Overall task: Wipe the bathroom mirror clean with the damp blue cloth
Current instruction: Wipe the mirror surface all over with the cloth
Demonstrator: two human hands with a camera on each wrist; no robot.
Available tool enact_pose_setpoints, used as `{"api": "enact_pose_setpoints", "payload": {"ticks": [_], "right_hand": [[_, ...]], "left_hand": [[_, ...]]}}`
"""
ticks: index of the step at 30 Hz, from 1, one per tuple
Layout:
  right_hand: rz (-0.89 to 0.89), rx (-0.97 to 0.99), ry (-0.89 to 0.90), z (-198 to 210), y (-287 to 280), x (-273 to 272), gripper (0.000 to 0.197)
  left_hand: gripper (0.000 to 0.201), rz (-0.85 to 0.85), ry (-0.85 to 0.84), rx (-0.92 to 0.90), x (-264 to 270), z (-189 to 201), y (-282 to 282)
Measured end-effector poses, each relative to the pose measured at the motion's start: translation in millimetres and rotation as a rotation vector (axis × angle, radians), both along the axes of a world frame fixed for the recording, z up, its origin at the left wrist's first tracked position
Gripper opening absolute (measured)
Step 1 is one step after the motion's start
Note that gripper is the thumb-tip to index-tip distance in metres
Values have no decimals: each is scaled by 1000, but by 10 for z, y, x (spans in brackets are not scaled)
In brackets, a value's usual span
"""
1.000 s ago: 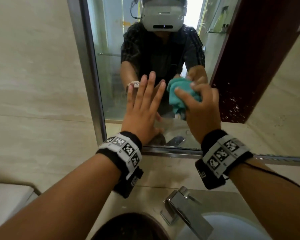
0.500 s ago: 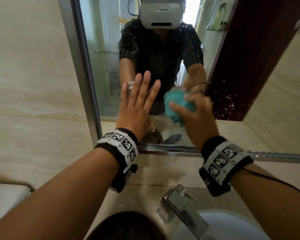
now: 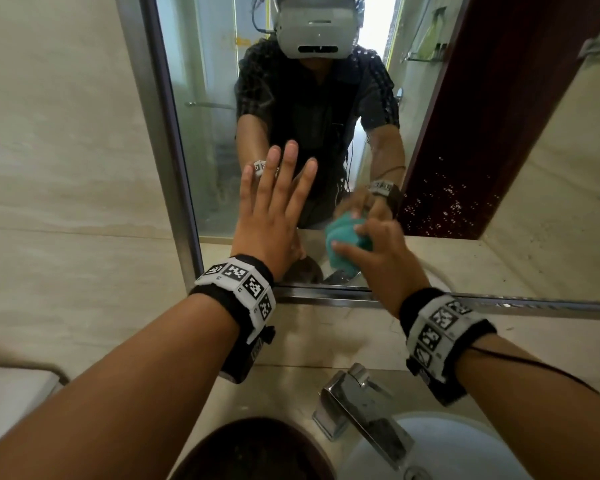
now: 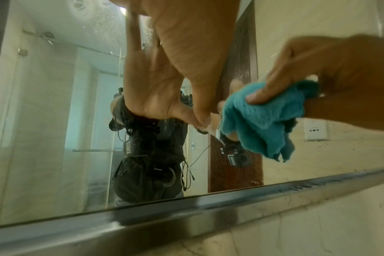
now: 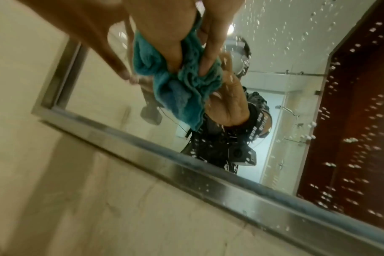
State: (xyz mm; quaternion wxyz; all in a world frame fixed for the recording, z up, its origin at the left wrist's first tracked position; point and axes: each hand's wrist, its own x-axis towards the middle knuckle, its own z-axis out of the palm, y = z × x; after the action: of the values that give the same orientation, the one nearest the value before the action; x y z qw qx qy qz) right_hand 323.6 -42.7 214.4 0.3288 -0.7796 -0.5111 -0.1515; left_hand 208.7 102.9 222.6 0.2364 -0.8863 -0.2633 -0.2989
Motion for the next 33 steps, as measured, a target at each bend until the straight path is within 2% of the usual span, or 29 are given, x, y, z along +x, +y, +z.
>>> {"api": "enact_pose_setpoints", "payload": {"ticks": [1, 2, 4, 7, 10, 14, 18, 20, 21, 23, 24, 25, 26, 27, 29, 31, 33], "right_hand": [[-7, -129, -74, -100, -37, 17, 46], [5, -138, -130, -99, -48, 25, 43], [-17, -18, -216, 100, -34, 30, 38], [-66, 170, -467, 262, 59, 82, 41], [-34, 84, -373, -18, 17, 117, 44], [114, -95, -451, -408, -114, 155, 47], [86, -84, -465, -304, -103, 81, 40], [28, -100, -536, -172, -62, 125, 32], [20, -62, -506, -107, -46, 155, 32], [-3, 31, -446, -49, 1, 259, 60], [-25, 28, -446, -72, 13, 283, 67], [-22, 21, -461, -154, 23, 275, 55], [28, -25, -442, -269, 10, 230, 35], [35, -89, -397, -379, -20, 180, 33], [124, -285, -413, -496, -117, 60, 53], [116, -347, -421, -385, -119, 97, 52], [53, -165, -460, -125, -27, 111, 38]], "left_hand": [[132, -12, -12, -2, -10, -13, -9], [130, -28, -18, 5, -28, -32, -19], [128, -59, 15, 37, -70, -105, -30], [126, -61, 81, 52, -94, -274, -6], [121, -29, 74, 32, -44, -368, 38], [119, -22, 62, 53, -11, -406, 63], [121, -16, 58, 67, -27, -398, 71], [122, -15, 61, 64, -23, -392, 69], [122, -14, 68, 60, -16, -395, 66], [126, -1, 80, 48, 5, -411, 70], [130, 8, 84, 44, 14, -414, 70], [133, 16, 89, 45, 22, -414, 72], [135, 22, 95, 47, 24, -412, 77], [137, 21, 99, 46, 22, -406, 88], [137, 3, 91, 25, 16, -404, 108], [136, -8, 87, 12, 15, -399, 106], [134, -19, 88, 8, 11, -411, 101]]}}
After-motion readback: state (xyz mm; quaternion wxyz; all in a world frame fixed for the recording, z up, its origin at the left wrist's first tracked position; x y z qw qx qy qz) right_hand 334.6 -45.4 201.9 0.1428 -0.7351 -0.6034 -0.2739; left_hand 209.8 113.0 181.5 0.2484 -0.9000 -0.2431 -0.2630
